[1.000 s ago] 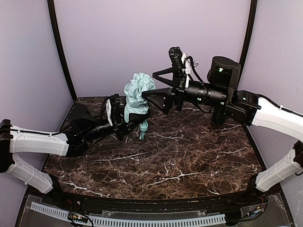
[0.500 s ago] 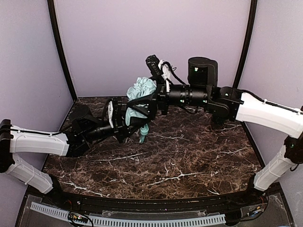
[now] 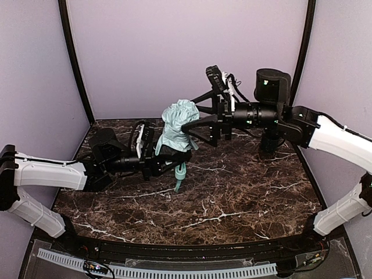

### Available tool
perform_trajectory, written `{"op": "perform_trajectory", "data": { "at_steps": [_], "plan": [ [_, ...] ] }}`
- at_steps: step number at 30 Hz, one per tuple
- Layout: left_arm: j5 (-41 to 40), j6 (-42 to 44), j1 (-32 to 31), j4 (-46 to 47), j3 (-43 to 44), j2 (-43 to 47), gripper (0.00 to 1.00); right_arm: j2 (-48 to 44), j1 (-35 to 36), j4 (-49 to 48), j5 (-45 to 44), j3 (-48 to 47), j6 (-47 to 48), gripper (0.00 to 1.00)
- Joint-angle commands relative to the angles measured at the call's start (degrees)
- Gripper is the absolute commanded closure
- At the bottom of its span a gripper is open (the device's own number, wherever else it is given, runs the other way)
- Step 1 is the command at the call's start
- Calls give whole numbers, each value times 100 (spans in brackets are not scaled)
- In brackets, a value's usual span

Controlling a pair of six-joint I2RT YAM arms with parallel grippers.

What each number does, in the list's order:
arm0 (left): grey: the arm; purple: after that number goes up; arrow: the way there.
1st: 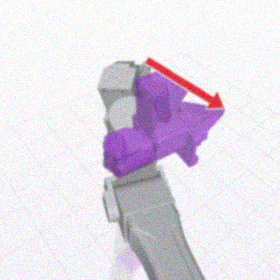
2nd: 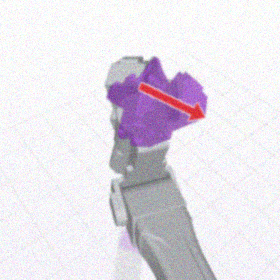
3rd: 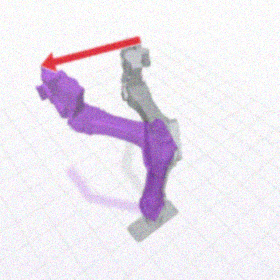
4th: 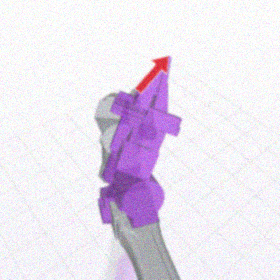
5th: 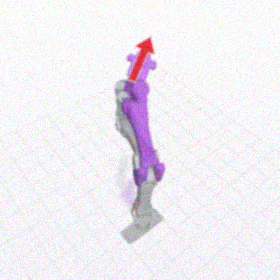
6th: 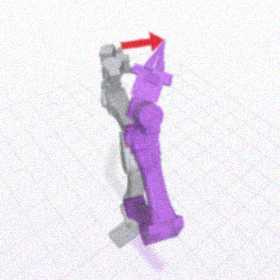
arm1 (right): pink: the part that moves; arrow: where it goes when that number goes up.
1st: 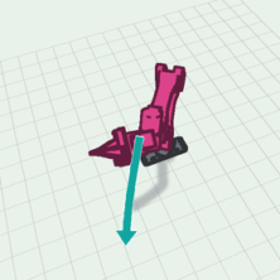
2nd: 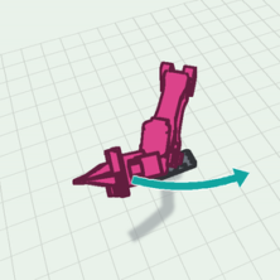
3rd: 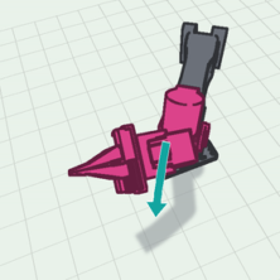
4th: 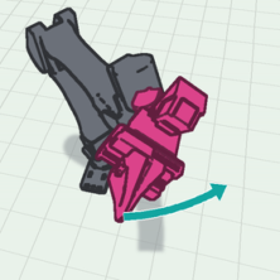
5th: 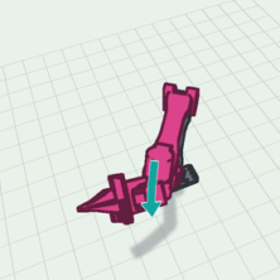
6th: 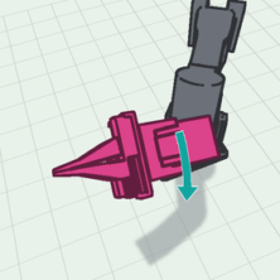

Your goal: Put away the umbrella

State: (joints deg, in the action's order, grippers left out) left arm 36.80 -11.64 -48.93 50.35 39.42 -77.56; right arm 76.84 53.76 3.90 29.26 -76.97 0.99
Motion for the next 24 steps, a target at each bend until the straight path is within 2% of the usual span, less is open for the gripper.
{"op": "perform_trajectory", "data": {
  "at_steps": [1, 4, 13, 16, 18, 23, 24],
  "plan": [
    [-22, -165, -3, 23, 320, 192, 100, 350, 177, -37, 185, -234, -12, 1],
    [-4, -232, -3, 71, 351, 144, 100, 382, 344, -169, 250, -160, 287, 1],
    [51, 85, -20, -246, 430, 57, 100, 687, 451, -308, -902, -270, 0, 4],
    [90, 234, -29, -447, 469, 73, 100, 775, 456, -305, -1107, -331, -22, 12],
    [149, 331, -29, -450, 424, 62, 100, 807, 447, -382, -1150, -307, -31, 22],
    [-32, 531, -29, -586, 341, 77, 100, 892, 444, -247, -868, -375, -97, 67],
    [-114, 640, -29, -647, 296, 87, 94, 853, 436, -263, -864, -303, -90, 71]
  ]
}}
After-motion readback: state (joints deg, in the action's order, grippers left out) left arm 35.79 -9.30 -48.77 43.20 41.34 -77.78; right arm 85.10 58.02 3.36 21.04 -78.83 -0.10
